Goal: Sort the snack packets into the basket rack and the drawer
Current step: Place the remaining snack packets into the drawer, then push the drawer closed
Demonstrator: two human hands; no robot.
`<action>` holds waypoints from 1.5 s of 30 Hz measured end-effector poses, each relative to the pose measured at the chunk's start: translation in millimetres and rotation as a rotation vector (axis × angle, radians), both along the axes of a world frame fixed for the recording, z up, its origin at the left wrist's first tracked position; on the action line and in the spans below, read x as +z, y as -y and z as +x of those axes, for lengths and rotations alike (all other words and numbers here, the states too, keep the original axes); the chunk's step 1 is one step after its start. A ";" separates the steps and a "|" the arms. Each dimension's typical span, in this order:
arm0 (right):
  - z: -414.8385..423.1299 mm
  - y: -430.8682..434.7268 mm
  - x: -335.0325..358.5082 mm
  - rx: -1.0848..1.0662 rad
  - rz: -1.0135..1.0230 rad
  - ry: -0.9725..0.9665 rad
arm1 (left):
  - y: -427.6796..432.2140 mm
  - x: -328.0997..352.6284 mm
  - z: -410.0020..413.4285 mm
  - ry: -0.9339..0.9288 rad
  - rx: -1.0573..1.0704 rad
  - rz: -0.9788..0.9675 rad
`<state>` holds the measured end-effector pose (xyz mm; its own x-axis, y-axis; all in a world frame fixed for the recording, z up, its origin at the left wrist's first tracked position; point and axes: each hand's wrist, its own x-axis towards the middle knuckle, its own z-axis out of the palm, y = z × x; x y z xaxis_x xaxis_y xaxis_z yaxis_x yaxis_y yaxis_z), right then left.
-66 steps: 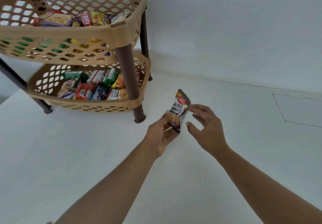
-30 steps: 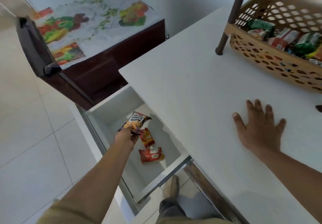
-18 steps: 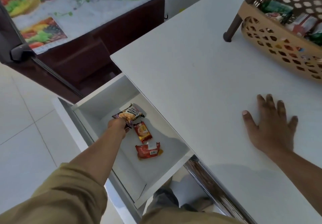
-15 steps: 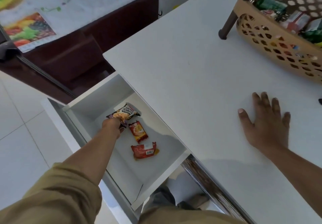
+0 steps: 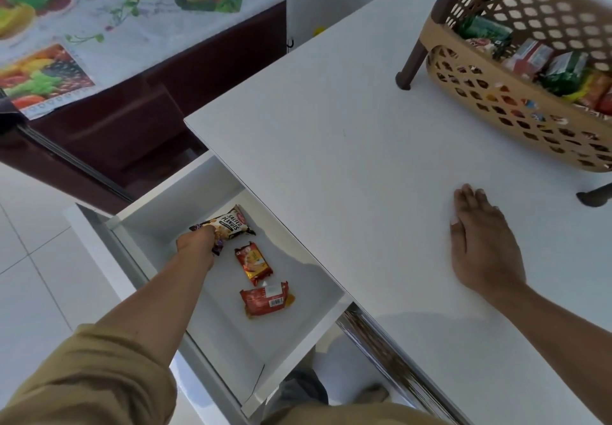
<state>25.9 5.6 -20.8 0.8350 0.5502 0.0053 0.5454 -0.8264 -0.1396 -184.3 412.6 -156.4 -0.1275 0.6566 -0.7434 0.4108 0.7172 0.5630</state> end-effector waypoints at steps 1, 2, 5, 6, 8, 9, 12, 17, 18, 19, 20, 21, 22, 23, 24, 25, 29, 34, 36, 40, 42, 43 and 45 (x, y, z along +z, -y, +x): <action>0.1 -0.3 0.0 0.001 0.000 0.007 | 1.3 2.8 -0.5 0.009 -0.004 0.002; 0.4 -0.2 -0.4 0.001 0.000 0.014 | 3.6 6.3 -1.0 0.014 -0.016 0.006; 1.8 0.7 -2.1 -0.005 -0.011 0.022 | 14.2 14.9 -6.3 -0.005 -0.079 0.036; 2.1 0.8 -2.3 -0.008 -0.011 0.022 | 17.7 18.2 -8.3 -0.002 -0.103 0.043; 2.5 0.8 -2.5 -0.011 -0.007 0.021 | 25.3 27.3 -12.8 0.020 -0.172 0.064; 2.4 0.8 -2.2 -0.010 -0.005 0.020 | 29.6 34.4 -15.1 0.024 -0.213 0.087; 0.8 0.5 1.1 -0.002 0.001 0.013 | 46.8 68.1 -25.6 -0.035 -0.353 0.298; -0.3 1.1 5.3 0.016 0.000 0.003 | 78.1 126.4 -74.3 -0.093 -0.542 0.887; -0.7 1.2 5.7 0.018 0.005 0.001 | 82.3 133.4 -87.1 -0.128 -0.560 0.957; -1.1 1.5 5.7 0.019 0.011 0.000 | 85.8 138.7 -99.7 -0.163 -0.566 1.005; -1.3 1.7 5.5 0.022 0.016 0.000 | 88.7 142.4 -112.4 -0.194 -0.564 1.034; -1.1 2.1 5.1 0.023 0.017 -0.002 | 91.4 144.8 -124.2 -0.222 -0.557 1.041; -0.6 2.6 4.9 0.023 0.011 -0.006 | 93.9 145.7 -134.8 -0.245 -0.544 1.025; -0.3 2.9 4.9 0.022 0.003 -0.010 | 95.8 145.9 -144.3 -0.263 -0.525 0.997; 0.1 2.8 5.3 0.020 -0.004 -0.014 | 97.1 145.5 -151.9 -0.276 -0.502 0.963; 0.2 2.7 5.7 0.016 -0.008 -0.015 | 98.3 144.3 -158.2 -0.283 -0.476 0.925; -0.6 2.5 7.2 0.017 -0.004 -0.007 | 103.1 135.3 -171.3 -0.249 -0.345 0.698; -1.4 2.5 8.2 0.024 0.016 -0.009 | 112.3 126.5 -172.9 0.180 0.021 0.352; -1.9 3.4 7.0 0.030 0.025 -0.007 | 112.4 126.8 -173.3 0.265 0.116 0.269; -1.7 3.6 7.3 0.041 0.022 0.000 | 105.8 128.4 -172.6 0.299 0.131 0.216; -1.9 3.2 7.7 0.036 0.020 -0.001 | 103.8 128.1 -172.0 0.296 0.110 0.211; -2.2 3.1 7.9 0.034 0.020 -0.001 | 103.2 127.3 -171.4 0.306 0.098 0.205; -2.5 2.7 8.2 0.029 0.013 -0.001 | 102.3 125.3 -169.9 0.330 0.074 0.189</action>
<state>23.5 2.9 -12.5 0.8186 0.5743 0.0122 0.5692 -0.8082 -0.1510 -354.2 310.3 -31.0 0.0465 0.7842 -0.6188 0.1366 0.6086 0.7816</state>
